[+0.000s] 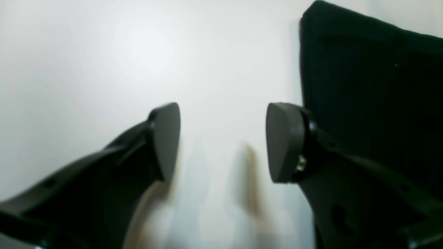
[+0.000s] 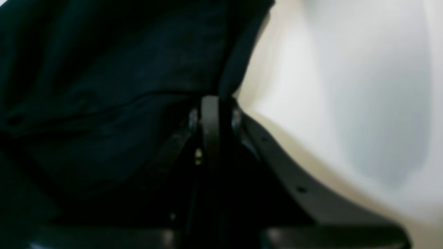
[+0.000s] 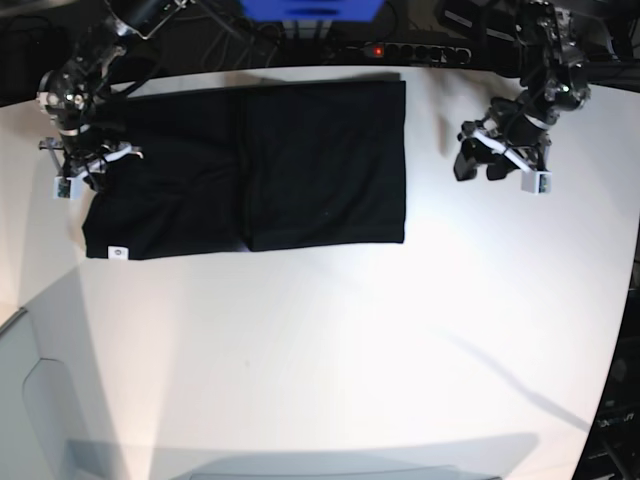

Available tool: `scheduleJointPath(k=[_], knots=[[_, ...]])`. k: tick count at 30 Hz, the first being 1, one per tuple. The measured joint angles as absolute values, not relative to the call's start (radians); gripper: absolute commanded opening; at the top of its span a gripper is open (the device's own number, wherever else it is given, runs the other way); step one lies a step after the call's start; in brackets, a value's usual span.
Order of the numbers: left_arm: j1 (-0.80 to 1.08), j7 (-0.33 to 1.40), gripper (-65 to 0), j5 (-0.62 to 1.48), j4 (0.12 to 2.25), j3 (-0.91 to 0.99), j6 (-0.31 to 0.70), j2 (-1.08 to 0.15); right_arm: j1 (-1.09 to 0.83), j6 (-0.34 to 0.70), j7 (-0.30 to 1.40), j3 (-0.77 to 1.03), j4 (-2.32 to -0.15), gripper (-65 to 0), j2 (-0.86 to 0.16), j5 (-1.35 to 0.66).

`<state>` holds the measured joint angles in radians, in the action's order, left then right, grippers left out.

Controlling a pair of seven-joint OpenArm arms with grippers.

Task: Fold the T-shirt properly
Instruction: 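Grasp the shirt's folded end with the right gripper, then lift the grasped end with the right gripper and fold it over the shirt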

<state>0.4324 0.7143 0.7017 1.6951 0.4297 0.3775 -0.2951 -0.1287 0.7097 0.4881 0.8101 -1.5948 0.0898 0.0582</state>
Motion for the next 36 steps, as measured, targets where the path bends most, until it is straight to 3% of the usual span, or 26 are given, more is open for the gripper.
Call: scheduleJointPath(k=[12,25,36], knots=[[0.316,0.698,-27.0,0.705,1.552,0.356,0.378,-0.255,-0.139,0.709,0.487,0.797,-1.803,-65.0,0.165,0.066],[0.221,0.681,-27.0,0.712,1.505,0.199,0.377,-0.255,-0.278,0.710,0.490,0.529,-1.954,-65.0,0.159,0.064],[0.218,0.680,-27.0,0.716,1.505,0.181,0.377,-0.255,-0.371,0.710,0.491,0.176,-2.020,-65.0,0.155,0.065]])
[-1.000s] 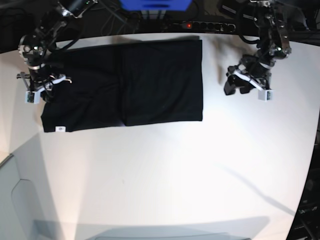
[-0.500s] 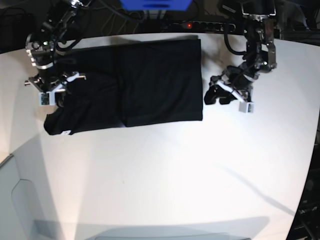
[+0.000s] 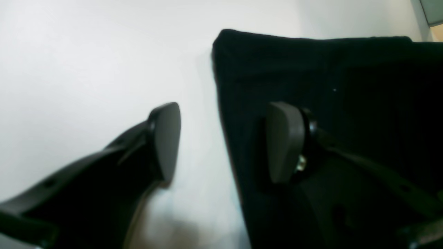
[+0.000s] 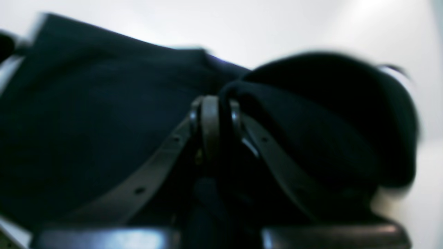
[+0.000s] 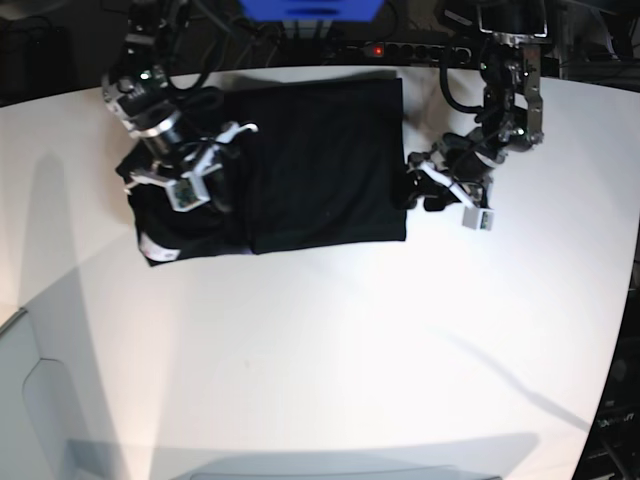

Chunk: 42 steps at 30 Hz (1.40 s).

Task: Fold the T-shirt properly
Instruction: 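Lift the grasped end with the right gripper and fold it over the shirt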

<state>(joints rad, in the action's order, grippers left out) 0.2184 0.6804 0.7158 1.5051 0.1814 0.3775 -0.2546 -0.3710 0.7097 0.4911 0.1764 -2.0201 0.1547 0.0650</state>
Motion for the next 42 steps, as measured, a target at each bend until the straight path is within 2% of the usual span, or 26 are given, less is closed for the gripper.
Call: scheduleJointPath(k=[12,15,23,34,42], knots=[[0.218,0.684,-27.0,0.716,1.505,0.182,0.377,-0.255,-0.360,0.709,0.493,-0.206,-2.009,-65.0,0.150,0.070],[0.219,0.684,-27.0,0.717,1.505,0.183,0.377,-0.255,-0.318,0.708,0.483,-0.267,-1.938,-65.0,0.150,0.066],[0.224,0.681,-27.0,0.720,1.505,0.184,0.377,-0.255,-0.211,0.706,0.490,-0.345,-1.789,-65.0,0.147,0.071],[0.222,0.677,-27.0,0.666,1.507,0.185,0.386,-0.254,-0.124,0.706,0.493,-0.457,-1.773,-65.0,0.144,0.064],[0.223,0.679,-26.6,0.662,1.513,0.186,0.386,-0.255,-0.044,0.706,0.488,-0.479,-1.686,-65.0,0.147,-0.043]])
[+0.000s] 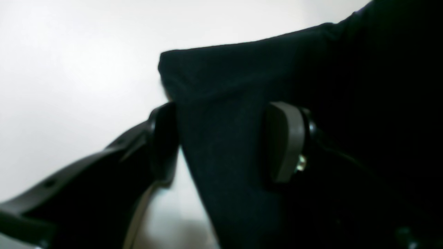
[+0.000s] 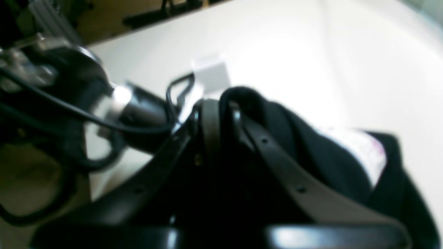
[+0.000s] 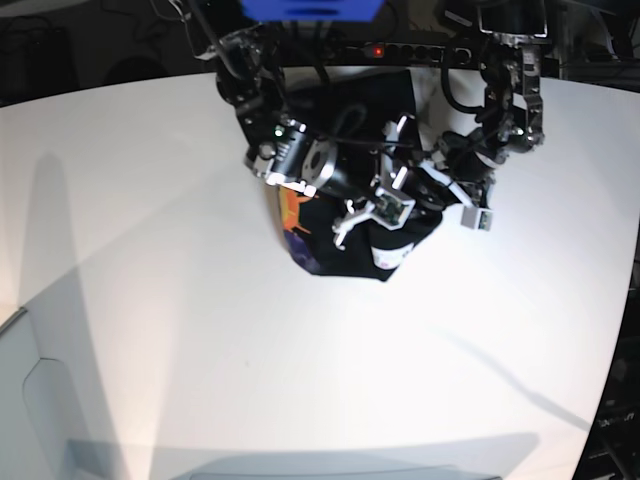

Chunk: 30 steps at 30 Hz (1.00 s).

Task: Fold the T-shirt properly
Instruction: 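Lift the grasped end with the right gripper and fold it over the shirt, then release the shirt and raise the right gripper above it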

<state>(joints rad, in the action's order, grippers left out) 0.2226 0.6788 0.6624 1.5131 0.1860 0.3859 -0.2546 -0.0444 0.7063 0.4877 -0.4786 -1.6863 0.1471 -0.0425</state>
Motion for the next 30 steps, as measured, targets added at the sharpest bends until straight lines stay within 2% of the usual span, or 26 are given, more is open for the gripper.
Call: scheduleJointPath(k=[12,17,19,24,26,28,30], knots=[[0.248,0.711,-26.5,0.626,1.573,0.188,0.369,-0.276,-0.028,0.707,0.487,-0.478,-1.625,-65.0,0.144,-0.057],[0.289,0.723,-26.5,0.620,1.659,0.280,0.369,-0.291,-0.020,0.707,0.491,-0.477,-1.625,-65.0,0.144,-0.056],[0.316,0.723,-26.5,0.623,1.701,0.338,0.369,-0.295,-0.020,0.707,0.494,-0.477,-1.625,-59.9,0.144,-0.052],[0.378,0.723,-26.5,0.621,1.761,0.505,0.369,-0.313,-0.027,0.707,0.494,-0.479,-1.625,-38.1,0.144,-0.057],[0.385,0.726,-26.5,0.625,1.761,0.585,0.370,-0.305,-0.047,0.707,0.494,-0.478,-1.640,-31.5,0.145,-0.058],[0.388,0.722,-26.5,0.625,1.760,0.665,0.371,-0.301,-0.075,0.707,0.498,-0.475,-1.684,-28.3,0.144,-0.048],[0.389,0.723,-26.5,0.622,1.755,0.733,0.373,-0.300,-0.102,0.707,0.493,-0.472,-1.746,-28.2,0.144,-0.058]])
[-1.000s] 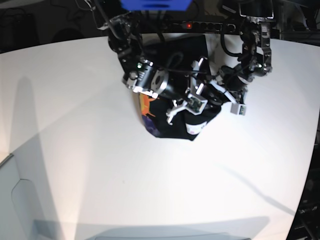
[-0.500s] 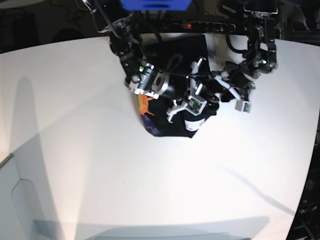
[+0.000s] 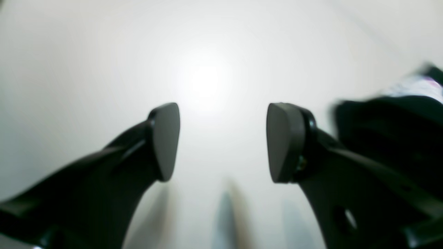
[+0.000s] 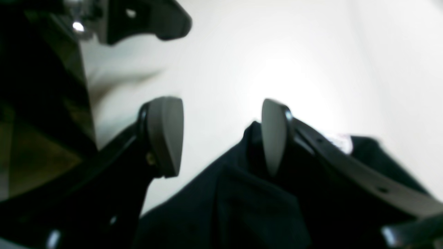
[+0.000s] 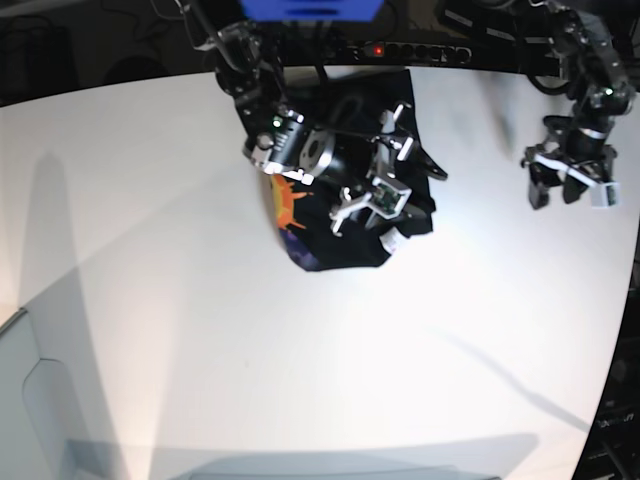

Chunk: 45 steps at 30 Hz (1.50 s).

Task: Fold the T-shirt properly
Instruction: 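Release the shirt and raise the right gripper above it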

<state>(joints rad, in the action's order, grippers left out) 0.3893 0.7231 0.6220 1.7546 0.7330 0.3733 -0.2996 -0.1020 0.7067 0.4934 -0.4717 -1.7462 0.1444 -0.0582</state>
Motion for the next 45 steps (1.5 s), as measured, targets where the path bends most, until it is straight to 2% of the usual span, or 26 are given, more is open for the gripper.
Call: scheduleJointPath(k=[7,12,19,26,33,37,45], knots=[[0.390,0.726,-26.5,0.623,1.754,0.907,0.377,-0.255,-0.223,0.707,0.490,-0.299,-1.855,-28.1,0.143,-0.059],[0.387,0.725,-26.5,0.625,1.754,0.914,0.378,-0.255,-0.269,0.706,0.493,-0.193,-1.856,-28.1,0.066,-0.057],[0.390,0.728,-26.5,0.626,1.754,0.914,0.378,-0.252,-0.339,0.706,0.485,-0.113,-1.857,-28.1,0.052,-0.058],[0.390,0.726,-26.5,0.629,1.754,0.914,0.378,-0.252,-0.403,0.707,0.490,-0.119,-1.888,-28.5,0.054,-0.057],[0.390,0.726,-26.5,0.630,1.754,0.914,0.378,-0.252,-0.411,0.706,0.480,-0.215,-1.906,-29.5,0.052,-0.057],[0.406,0.726,-26.5,0.633,1.754,0.914,0.378,-0.252,-0.405,0.706,0.483,-0.257,-1.906,-36.9,0.050,-0.057],[0.413,0.726,-26.5,0.633,1.759,0.914,0.378,-0.252,-0.386,0.706,0.486,-0.320,-1.903,-63.5,0.050,-0.057]])
